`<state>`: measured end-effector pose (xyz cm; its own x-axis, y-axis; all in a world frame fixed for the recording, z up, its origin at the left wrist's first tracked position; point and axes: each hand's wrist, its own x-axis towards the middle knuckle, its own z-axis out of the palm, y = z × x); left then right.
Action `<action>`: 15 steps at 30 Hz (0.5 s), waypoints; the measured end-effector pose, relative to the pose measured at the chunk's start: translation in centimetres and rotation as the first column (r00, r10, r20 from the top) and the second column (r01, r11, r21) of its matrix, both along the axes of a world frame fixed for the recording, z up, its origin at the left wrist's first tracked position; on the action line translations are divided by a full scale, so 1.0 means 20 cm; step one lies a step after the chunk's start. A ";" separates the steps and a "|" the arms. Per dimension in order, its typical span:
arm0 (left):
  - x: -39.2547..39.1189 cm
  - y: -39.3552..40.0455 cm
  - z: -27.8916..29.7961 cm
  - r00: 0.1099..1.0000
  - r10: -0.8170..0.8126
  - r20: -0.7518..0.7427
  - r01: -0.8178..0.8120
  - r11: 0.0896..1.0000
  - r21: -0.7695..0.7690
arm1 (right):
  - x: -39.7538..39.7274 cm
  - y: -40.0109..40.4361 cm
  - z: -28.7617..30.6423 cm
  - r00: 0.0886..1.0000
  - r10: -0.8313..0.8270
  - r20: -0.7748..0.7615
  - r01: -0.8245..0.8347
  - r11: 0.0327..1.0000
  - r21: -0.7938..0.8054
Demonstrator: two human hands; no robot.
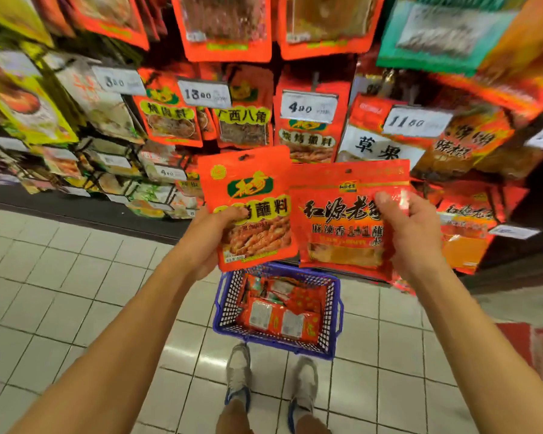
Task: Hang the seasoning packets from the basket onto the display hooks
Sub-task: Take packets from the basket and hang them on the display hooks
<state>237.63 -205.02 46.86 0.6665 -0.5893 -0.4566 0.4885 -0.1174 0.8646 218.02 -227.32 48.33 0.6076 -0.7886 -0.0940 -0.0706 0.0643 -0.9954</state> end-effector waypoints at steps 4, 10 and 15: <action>0.09 -0.03 0.41 0.992 -0.018 0.124 0.030 0.996 -0.089 | 0.04 -0.03 0.47 0.995 -0.071 0.072 0.081 0.986 -0.143; 0.17 -0.12 1.02 0.921 -0.077 0.382 0.188 0.946 -0.262 | 0.06 -0.10 1.08 0.947 -0.200 0.250 0.270 0.919 -0.287; 0.17 -0.23 1.42 0.868 -0.096 0.486 0.293 0.891 -0.347 | 0.02 -0.15 1.45 0.869 -0.253 0.426 0.395 0.872 -0.288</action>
